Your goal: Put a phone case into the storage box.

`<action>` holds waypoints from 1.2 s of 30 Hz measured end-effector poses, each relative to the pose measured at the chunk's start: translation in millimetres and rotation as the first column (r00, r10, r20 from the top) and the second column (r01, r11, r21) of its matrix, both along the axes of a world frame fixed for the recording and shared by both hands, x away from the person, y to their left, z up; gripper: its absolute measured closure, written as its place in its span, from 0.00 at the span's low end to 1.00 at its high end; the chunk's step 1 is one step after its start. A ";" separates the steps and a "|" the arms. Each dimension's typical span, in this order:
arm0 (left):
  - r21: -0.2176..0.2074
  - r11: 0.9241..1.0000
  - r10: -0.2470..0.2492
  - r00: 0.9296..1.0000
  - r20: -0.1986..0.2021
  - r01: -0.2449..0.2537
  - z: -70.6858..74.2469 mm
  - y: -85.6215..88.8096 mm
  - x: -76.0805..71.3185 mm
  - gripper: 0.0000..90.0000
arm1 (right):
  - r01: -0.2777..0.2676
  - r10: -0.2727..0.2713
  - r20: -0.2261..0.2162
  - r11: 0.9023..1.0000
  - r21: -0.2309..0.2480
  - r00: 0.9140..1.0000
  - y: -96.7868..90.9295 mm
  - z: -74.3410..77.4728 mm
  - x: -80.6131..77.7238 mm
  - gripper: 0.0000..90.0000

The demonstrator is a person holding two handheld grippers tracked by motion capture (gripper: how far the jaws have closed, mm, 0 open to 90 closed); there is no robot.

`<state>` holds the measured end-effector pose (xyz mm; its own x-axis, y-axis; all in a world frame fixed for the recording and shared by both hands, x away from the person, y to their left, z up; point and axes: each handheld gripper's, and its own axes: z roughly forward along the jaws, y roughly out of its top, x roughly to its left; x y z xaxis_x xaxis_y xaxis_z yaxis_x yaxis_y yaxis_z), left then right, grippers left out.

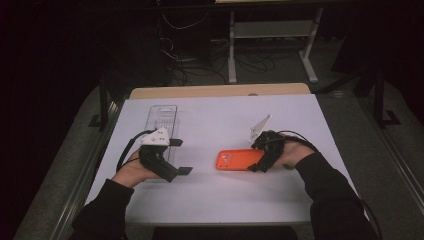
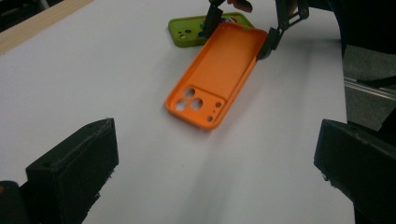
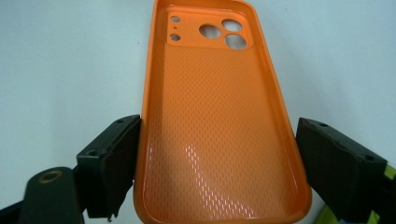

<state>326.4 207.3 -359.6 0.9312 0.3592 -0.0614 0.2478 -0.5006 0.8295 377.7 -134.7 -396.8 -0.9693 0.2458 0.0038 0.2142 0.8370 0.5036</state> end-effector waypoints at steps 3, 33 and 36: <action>0.007 1.000 -0.020 1.000 0.010 0.020 1.7 -8.7 3.4 0.00 | 0.000 0.000 -0.002 1.000 -0.002 1.000 2.1 0.6 0.0 0.17; 0.218 0.932 -0.290 0.957 -0.028 0.289 -2.0 -78.4 44.2 0.00 | -0.082 0.079 0.049 0.994 0.065 0.996 17.5 43.2 -8.4 0.17; 0.237 0.913 -0.331 0.943 -0.043 0.331 -4.6 -84.8 48.8 0.00 | -0.097 0.092 0.059 0.993 0.073 0.994 20.9 47.1 -9.4 0.17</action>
<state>375.2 122.5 -364.2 0.9993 0.0347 -0.0147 0.0355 -0.7362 0.6758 368.3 -113.8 -349.8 -0.9874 0.1540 -0.0351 0.1060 0.8110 0.5754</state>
